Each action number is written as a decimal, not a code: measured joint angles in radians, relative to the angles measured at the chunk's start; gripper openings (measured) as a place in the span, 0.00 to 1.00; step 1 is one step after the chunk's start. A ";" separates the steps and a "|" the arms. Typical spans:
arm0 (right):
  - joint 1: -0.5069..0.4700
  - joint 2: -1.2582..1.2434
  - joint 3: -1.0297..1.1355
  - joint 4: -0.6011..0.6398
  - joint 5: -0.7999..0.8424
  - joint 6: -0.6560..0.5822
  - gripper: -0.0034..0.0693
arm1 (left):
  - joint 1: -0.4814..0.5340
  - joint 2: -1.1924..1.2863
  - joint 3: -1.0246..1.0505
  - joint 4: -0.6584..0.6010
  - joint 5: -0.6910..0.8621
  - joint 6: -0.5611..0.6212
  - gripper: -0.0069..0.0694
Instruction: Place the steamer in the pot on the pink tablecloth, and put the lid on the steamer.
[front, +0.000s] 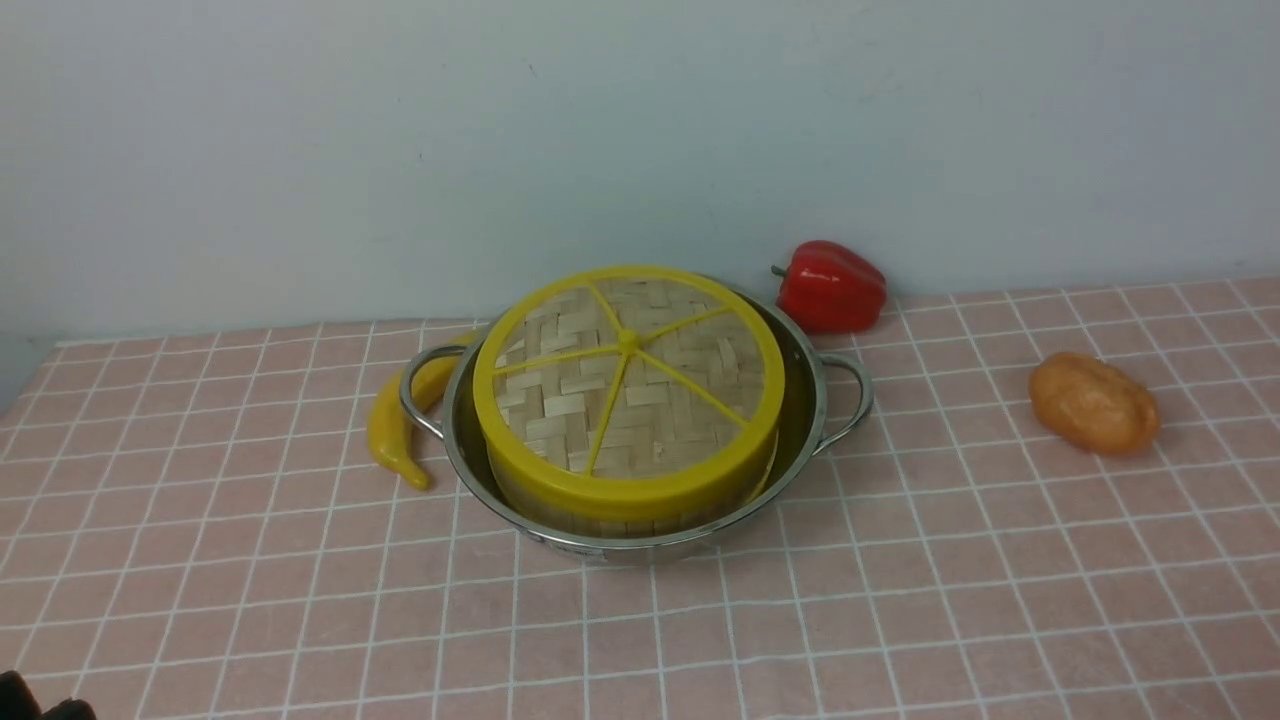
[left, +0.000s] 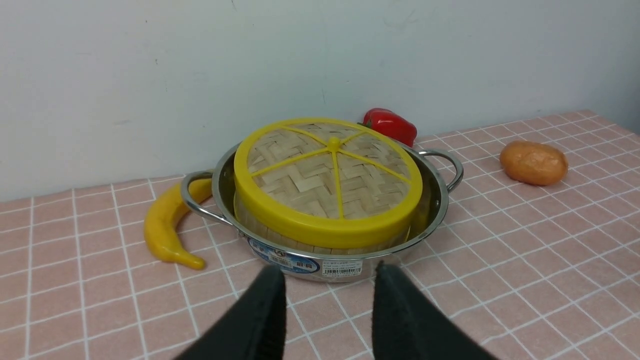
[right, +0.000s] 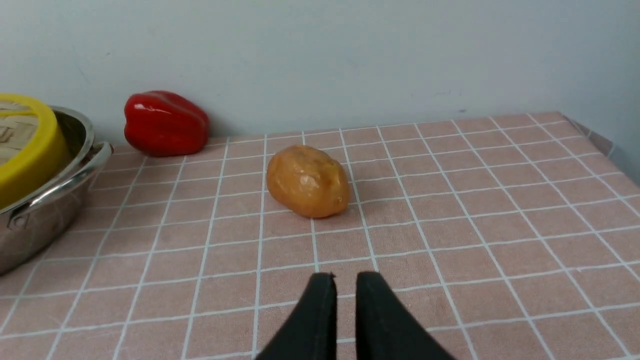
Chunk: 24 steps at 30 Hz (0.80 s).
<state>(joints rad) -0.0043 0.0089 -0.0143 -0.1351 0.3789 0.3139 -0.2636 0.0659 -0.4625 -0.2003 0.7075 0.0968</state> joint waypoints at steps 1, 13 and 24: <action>0.000 0.000 0.000 0.000 0.000 0.001 0.17 | 0.000 0.000 0.000 0.000 0.000 0.000 0.41; 0.000 0.000 0.000 0.000 -0.004 0.001 0.21 | 0.059 -0.020 0.049 0.118 -0.103 0.162 0.41; 0.000 0.001 0.002 0.000 -0.005 0.002 0.24 | 0.299 -0.061 0.442 -0.003 -0.496 0.176 0.41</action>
<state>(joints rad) -0.0043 0.0100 -0.0128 -0.1351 0.3735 0.3160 0.0356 0.0045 -0.0201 -0.2032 0.2115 0.2726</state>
